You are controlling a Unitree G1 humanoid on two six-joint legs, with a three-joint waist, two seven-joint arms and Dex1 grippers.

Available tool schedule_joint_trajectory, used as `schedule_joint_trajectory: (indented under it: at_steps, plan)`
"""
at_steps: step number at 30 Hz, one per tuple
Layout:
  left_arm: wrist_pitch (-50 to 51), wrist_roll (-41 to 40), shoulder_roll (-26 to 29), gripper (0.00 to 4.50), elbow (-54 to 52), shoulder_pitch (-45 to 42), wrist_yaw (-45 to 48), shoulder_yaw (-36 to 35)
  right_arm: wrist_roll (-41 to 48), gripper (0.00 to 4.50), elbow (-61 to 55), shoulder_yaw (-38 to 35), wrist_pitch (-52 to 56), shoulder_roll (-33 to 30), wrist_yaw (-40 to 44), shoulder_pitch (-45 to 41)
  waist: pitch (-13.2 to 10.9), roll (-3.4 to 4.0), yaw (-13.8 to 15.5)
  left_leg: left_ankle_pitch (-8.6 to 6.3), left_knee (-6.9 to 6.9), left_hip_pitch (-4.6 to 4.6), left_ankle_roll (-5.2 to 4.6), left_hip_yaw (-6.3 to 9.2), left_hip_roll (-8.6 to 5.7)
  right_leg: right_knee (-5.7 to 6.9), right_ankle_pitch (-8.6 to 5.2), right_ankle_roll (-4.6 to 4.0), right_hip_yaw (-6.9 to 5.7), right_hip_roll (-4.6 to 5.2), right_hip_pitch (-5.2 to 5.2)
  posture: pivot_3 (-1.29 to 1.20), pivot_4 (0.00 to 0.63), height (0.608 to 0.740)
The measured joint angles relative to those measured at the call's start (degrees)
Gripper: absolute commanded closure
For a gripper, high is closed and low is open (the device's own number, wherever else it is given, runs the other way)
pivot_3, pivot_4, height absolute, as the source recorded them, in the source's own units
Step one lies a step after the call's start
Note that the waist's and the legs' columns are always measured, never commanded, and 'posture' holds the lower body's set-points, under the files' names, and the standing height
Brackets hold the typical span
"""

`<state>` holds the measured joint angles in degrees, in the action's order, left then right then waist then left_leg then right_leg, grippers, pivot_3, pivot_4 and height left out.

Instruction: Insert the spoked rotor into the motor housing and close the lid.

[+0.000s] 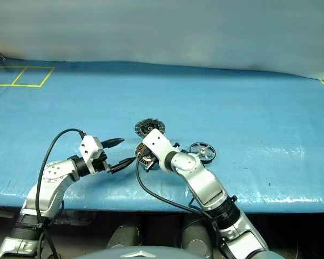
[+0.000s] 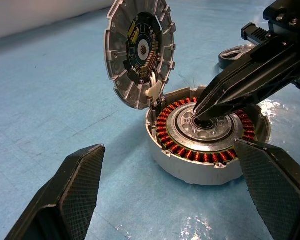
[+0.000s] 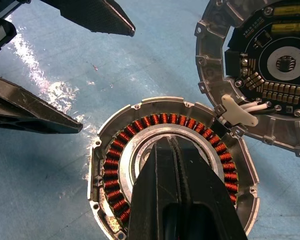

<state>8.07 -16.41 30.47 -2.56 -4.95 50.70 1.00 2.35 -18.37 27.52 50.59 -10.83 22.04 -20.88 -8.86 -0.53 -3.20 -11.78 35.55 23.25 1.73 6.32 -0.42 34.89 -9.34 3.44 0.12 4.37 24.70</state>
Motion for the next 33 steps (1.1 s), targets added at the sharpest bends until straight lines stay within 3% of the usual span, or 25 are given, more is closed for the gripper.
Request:
schedule_joint_trajectory:
  at_steps: [5,10,17,22,33]
  plan:
    - [0.24,-0.46,-0.02,0.00,0.01,-0.50,0.92,-0.01,0.48,4.47,-3.56,-2.87,0.01,-3.05,0.39,0.77,-0.02,0.00,0.21,0.00,0.02,0.01,0.00,0.00,0.00,0.00,0.00,0.00,0.00,0.00,-0.01,0.00,0.150,0.740]
    - [0.53,-0.64,0.17,0.00,0.07,-0.73,2.33,-0.02,3.29,4.47,-11.35,-10.62,0.02,-7.73,1.98,5.75,-0.04,-0.02,0.58,0.00,0.02,0.02,0.00,0.01,-0.01,-0.01,0.00,0.00,0.00,0.00,-0.01,0.00,0.150,0.740]
    - [0.52,-0.62,0.03,0.00,0.75,-1.55,3.56,0.12,3.60,2.33,-16.97,-20.75,2.69,-14.92,1.18,8.72,-0.09,-0.04,0.84,0.00,0.11,0.02,0.00,-0.01,0.00,0.01,-0.01,0.00,0.00,0.00,-0.03,0.00,0.150,0.740]
    - [0.36,-0.46,-0.74,0.00,2.49,-1.95,3.64,0.50,3.80,2.33,-18.19,-24.75,6.30,-18.87,1.06,8.99,-0.11,-0.06,1.12,-0.01,0.10,0.04,0.00,-0.02,0.00,0.00,-0.01,0.00,0.00,0.01,-0.03,0.00,0.150,0.740]
    - [-0.10,-0.36,-1.17,0.00,2.49,-0.73,3.12,0.84,5.81,2.33,-19.56,-25.61,10.11,-21.91,2.21,15.85,-0.15,-0.08,1.28,-0.01,0.28,0.11,-0.01,-0.03,0.00,-0.01,0.00,0.02,0.00,0.02,-0.03,0.00,0.150,0.740]
